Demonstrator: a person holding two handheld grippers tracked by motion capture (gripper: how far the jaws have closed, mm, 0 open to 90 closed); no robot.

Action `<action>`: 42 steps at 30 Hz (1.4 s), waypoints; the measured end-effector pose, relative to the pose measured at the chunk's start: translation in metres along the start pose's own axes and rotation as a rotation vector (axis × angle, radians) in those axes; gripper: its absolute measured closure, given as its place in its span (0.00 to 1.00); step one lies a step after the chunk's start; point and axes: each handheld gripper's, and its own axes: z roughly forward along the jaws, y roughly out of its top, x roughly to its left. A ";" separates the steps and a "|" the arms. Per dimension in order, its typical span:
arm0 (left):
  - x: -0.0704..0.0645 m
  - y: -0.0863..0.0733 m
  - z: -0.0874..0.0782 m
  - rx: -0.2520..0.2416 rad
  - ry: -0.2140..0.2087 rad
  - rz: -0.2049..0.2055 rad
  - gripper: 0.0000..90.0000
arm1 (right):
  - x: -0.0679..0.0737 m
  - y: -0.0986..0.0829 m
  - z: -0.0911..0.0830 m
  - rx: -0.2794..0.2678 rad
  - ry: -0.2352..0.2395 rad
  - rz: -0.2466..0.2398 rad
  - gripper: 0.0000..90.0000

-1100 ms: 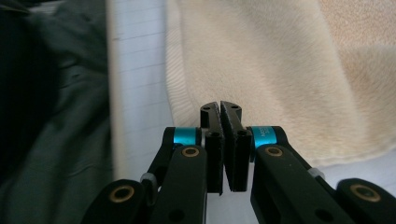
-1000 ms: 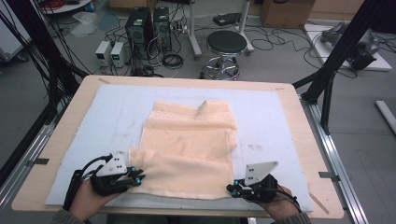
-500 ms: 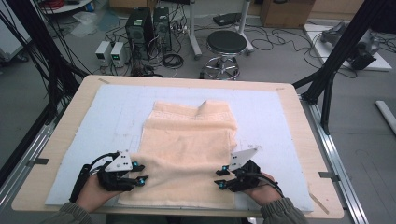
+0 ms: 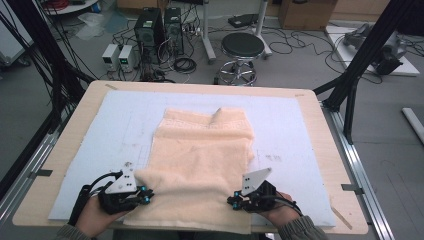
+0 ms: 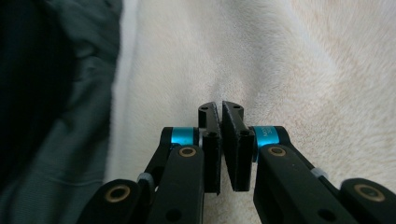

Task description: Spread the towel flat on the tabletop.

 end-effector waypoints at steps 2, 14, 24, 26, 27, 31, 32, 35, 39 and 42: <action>-0.012 0.001 -0.012 -0.011 -0.011 0.005 0.95 | 0.014 0.002 -0.010 -0.028 0.012 -0.011 0.96; -0.006 0.012 -0.016 -0.069 0.040 0.036 0.68 | 0.016 0.011 -0.030 -0.087 -0.098 -0.023 0.71; 0.029 0.001 0.035 0.009 0.005 -0.009 0.74 | -0.036 -0.004 0.007 0.057 -0.093 0.038 0.74; 0.028 0.001 0.034 0.011 0.003 -0.005 0.80 | -0.039 -0.011 0.010 0.020 -0.070 0.060 0.85; 0.027 0.001 0.034 0.010 0.000 -0.010 0.83 | -0.039 -0.012 0.010 0.016 -0.058 0.071 0.92; 0.021 0.000 0.027 0.011 -0.009 -0.022 0.88 | -0.034 -0.011 0.008 0.035 0.003 0.033 0.96; 0.018 -0.001 0.024 0.012 -0.015 -0.016 0.89 | -0.032 -0.011 0.006 0.046 0.009 0.021 0.96; 0.006 -0.003 0.015 0.018 -0.039 -0.003 0.89 | -0.020 -0.011 -0.004 0.057 0.030 -0.005 0.96; -0.015 0.000 0.003 0.017 -0.082 0.037 0.89 | 0.002 -0.006 -0.022 0.043 0.033 -0.062 0.96; -0.022 0.007 -0.007 -0.013 -0.077 0.074 0.83 | 0.019 -0.004 -0.035 0.018 0.034 -0.096 0.92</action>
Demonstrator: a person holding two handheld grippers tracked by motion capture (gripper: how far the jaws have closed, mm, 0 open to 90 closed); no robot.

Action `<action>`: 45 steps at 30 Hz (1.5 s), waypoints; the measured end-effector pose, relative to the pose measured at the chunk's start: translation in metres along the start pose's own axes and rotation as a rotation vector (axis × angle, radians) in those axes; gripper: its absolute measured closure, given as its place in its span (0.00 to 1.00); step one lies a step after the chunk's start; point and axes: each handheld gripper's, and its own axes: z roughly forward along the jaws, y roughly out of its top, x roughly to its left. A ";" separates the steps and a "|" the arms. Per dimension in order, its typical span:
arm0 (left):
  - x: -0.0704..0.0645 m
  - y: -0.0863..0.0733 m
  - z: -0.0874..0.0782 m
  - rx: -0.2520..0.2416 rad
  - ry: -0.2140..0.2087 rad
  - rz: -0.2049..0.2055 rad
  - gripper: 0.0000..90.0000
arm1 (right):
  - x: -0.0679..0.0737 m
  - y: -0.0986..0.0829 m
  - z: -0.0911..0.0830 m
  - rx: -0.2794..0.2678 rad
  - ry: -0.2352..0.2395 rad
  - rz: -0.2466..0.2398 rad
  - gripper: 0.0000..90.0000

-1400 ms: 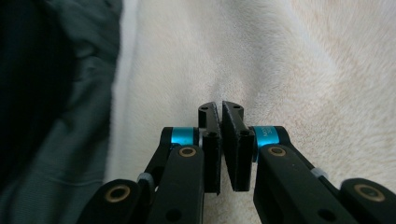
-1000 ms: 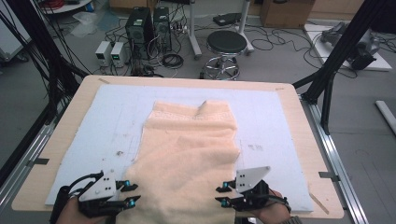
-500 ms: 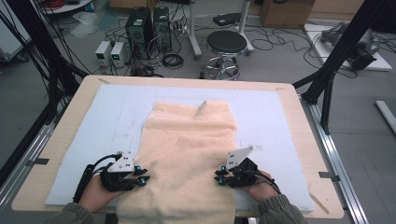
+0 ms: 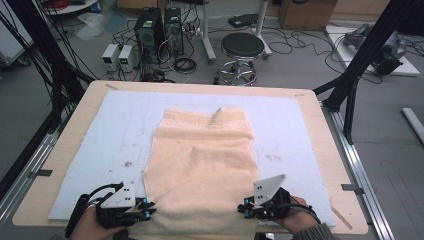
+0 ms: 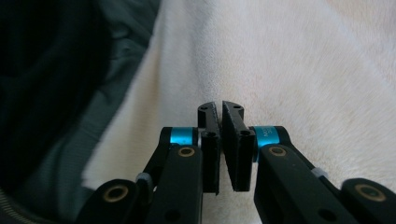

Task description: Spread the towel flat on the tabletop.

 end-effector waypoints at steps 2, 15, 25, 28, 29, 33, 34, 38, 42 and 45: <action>0.004 0.004 -0.005 -0.033 0.033 0.005 0.75 | 0.003 -0.001 -0.007 -0.039 -0.029 0.020 0.85; 0.065 -0.003 0.050 0.066 0.111 -0.118 0.71 | -0.070 -0.010 0.023 0.010 -0.143 0.135 0.68; 0.073 -0.002 0.047 0.054 0.146 -0.139 0.96 | -0.071 -0.012 0.035 0.050 -0.120 0.135 0.67; 0.083 0.000 0.040 0.035 0.201 -0.160 0.96 | -0.068 -0.009 0.033 0.033 -0.122 0.127 0.67; 0.086 0.001 0.038 0.024 0.219 -0.168 0.96 | -0.068 -0.008 0.033 0.025 -0.115 0.123 0.67; 0.103 0.008 0.034 0.005 0.346 -0.183 0.96 | -0.067 -0.004 0.033 0.017 -0.112 0.118 0.67; 0.107 0.010 0.034 0.003 0.378 -0.194 0.96 | -0.068 -0.004 0.034 0.014 -0.112 0.113 0.67; 0.114 0.011 0.036 0.007 0.405 -0.216 0.93 | -0.069 -0.005 0.035 0.025 -0.112 0.118 0.67; 0.103 0.012 0.030 -0.038 0.375 -0.199 0.77 | -0.070 -0.008 0.033 0.023 -0.115 0.129 0.67; 0.086 0.011 0.024 -0.052 0.317 -0.145 0.72 | -0.068 -0.011 0.034 0.039 -0.118 0.135 0.67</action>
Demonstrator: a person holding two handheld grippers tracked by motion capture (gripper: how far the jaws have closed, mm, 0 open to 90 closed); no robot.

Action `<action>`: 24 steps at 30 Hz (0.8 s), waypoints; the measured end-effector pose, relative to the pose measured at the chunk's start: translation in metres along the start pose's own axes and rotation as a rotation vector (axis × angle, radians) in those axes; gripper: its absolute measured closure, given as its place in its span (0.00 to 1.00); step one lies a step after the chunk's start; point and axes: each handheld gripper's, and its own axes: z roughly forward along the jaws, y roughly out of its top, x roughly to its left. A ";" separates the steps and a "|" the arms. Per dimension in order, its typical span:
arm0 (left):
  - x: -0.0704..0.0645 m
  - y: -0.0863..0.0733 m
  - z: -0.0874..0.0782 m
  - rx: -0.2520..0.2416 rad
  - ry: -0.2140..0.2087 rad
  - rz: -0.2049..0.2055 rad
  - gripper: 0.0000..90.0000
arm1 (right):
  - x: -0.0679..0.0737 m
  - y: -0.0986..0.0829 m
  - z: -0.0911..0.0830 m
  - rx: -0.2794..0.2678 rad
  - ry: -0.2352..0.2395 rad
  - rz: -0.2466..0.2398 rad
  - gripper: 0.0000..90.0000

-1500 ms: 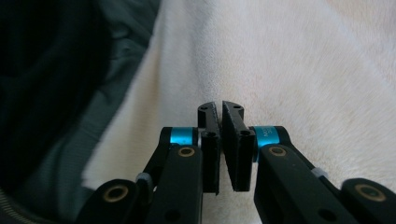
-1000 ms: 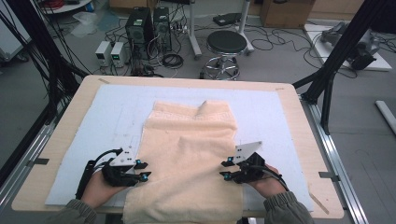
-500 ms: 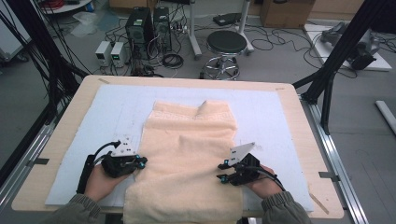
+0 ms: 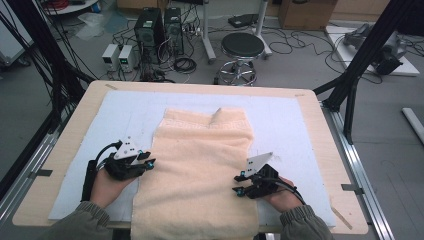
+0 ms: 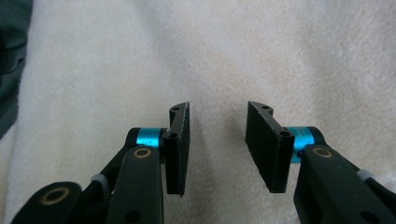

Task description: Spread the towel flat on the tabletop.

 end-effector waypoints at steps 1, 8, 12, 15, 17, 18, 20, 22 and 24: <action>-0.005 -0.002 -0.002 0.003 -0.019 0.013 0.71 | 0.001 -0.001 0.000 0.003 0.002 0.004 0.67; -0.025 -0.022 0.005 0.095 -0.165 0.054 0.69 | 0.006 -0.009 0.000 -0.019 0.017 0.027 0.87; -0.027 -0.028 0.008 0.111 -0.200 0.053 0.86 | 0.012 -0.008 -0.001 -0.011 0.037 0.007 0.93; -0.029 -0.028 0.003 0.112 -0.184 0.058 0.94 | 0.017 -0.007 -0.003 -0.009 0.051 -0.006 0.94; -0.028 -0.027 -0.004 0.092 -0.179 0.051 0.94 | 0.022 -0.007 -0.006 -0.015 0.047 -0.010 0.93; -0.027 -0.027 -0.008 0.080 -0.177 0.046 0.94 | 0.024 -0.007 -0.008 -0.029 0.040 -0.018 0.93; -0.027 -0.026 -0.016 0.056 -0.182 0.037 0.94 | 0.027 -0.005 -0.015 -0.053 0.036 -0.018 0.93; -0.029 -0.026 -0.021 0.048 -0.184 0.045 0.94 | 0.031 -0.003 -0.020 -0.070 0.035 -0.028 0.93; -0.030 -0.027 -0.021 0.054 -0.183 0.052 0.92 | 0.034 -0.002 -0.024 -0.082 0.035 -0.035 0.90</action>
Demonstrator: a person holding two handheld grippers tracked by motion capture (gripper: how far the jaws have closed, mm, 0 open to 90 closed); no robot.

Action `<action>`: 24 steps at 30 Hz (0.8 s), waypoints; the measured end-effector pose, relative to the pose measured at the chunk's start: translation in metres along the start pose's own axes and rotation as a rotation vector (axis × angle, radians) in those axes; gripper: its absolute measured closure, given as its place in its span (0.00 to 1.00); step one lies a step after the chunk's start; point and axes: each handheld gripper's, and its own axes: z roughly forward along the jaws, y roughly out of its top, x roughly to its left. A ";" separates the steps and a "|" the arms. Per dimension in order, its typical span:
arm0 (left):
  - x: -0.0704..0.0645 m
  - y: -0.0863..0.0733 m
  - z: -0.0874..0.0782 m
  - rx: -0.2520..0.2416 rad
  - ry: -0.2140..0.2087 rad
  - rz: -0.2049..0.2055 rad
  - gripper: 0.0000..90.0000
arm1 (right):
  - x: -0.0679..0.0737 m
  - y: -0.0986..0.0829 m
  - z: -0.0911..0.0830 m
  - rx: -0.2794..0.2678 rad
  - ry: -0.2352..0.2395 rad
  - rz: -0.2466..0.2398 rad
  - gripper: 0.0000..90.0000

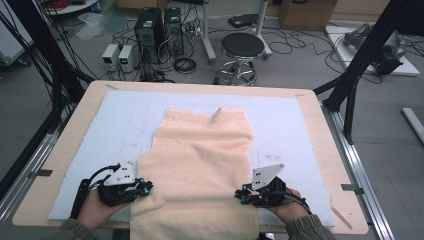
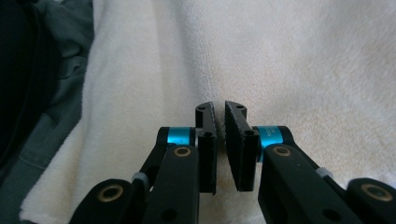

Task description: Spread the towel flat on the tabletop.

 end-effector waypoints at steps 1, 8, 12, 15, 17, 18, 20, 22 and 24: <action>0.001 -0.001 0.002 0.004 -0.001 -0.003 0.89 | -0.001 0.000 0.000 -0.002 -0.003 -0.002 0.87; 0.006 -0.007 0.020 0.054 -0.021 -0.020 0.81 | -0.013 -0.006 0.015 0.055 -0.023 0.045 0.76; 0.002 -0.007 0.018 0.064 -0.027 -0.001 0.92 | -0.013 -0.008 0.021 0.071 0.014 0.037 0.91; -0.004 -0.008 0.013 0.065 -0.050 0.000 0.94 | -0.006 -0.007 0.019 0.074 0.048 0.020 0.92; -0.012 -0.010 0.004 0.066 -0.079 0.016 0.94 | 0.003 -0.005 0.015 0.067 0.076 0.007 0.92; -0.016 -0.011 -0.001 0.065 -0.089 0.028 0.94 | 0.008 -0.004 0.011 0.061 0.083 -0.004 0.92; -0.023 -0.011 -0.013 0.039 -0.095 0.037 0.93 | 0.019 -0.001 0.003 0.033 0.100 -0.018 0.90; -0.024 -0.009 -0.021 0.010 -0.081 0.038 0.89 | 0.025 0.000 -0.004 -0.004 0.093 -0.012 0.81; -0.020 -0.007 -0.024 -0.006 -0.052 0.034 0.83 | 0.025 0.003 -0.011 -0.042 0.077 0.002 0.76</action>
